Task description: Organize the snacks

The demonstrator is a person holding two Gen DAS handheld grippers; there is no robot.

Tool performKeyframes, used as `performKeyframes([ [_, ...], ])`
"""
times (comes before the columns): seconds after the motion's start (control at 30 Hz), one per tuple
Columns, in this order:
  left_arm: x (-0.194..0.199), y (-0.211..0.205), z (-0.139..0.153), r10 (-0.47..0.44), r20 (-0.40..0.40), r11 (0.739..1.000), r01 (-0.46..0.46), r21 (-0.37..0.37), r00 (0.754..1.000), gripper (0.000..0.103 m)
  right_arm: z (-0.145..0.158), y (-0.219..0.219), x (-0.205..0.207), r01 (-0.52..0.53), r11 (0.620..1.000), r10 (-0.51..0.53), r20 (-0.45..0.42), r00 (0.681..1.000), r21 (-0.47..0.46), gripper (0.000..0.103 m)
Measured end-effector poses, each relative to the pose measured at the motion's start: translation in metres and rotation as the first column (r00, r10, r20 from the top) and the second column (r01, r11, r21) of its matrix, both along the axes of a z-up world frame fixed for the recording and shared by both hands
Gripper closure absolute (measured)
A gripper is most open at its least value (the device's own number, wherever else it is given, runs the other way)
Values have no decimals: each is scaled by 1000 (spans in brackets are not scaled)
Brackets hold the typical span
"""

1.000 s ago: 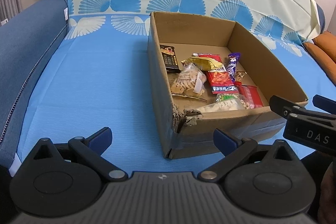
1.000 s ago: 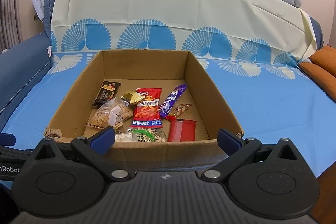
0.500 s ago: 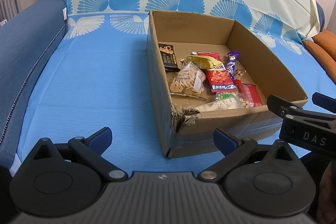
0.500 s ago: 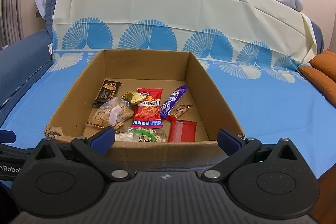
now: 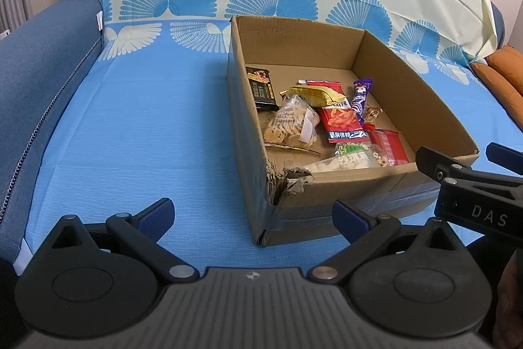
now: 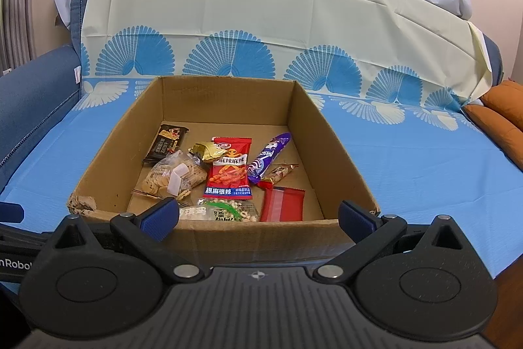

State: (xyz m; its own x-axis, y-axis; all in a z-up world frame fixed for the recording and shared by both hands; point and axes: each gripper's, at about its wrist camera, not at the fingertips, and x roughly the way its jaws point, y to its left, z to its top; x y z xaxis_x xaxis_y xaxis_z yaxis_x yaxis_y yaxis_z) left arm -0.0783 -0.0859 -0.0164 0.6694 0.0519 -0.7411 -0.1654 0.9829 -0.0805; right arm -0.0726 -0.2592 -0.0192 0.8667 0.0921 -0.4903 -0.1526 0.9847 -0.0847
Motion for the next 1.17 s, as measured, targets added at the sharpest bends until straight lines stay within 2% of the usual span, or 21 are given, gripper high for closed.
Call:
performKeyframes([
  [1.17,1,-5,-3,-24,8,1000,24,2,1000,0,0,1,-1,-5,1000,5,3,1000,-8,1],
])
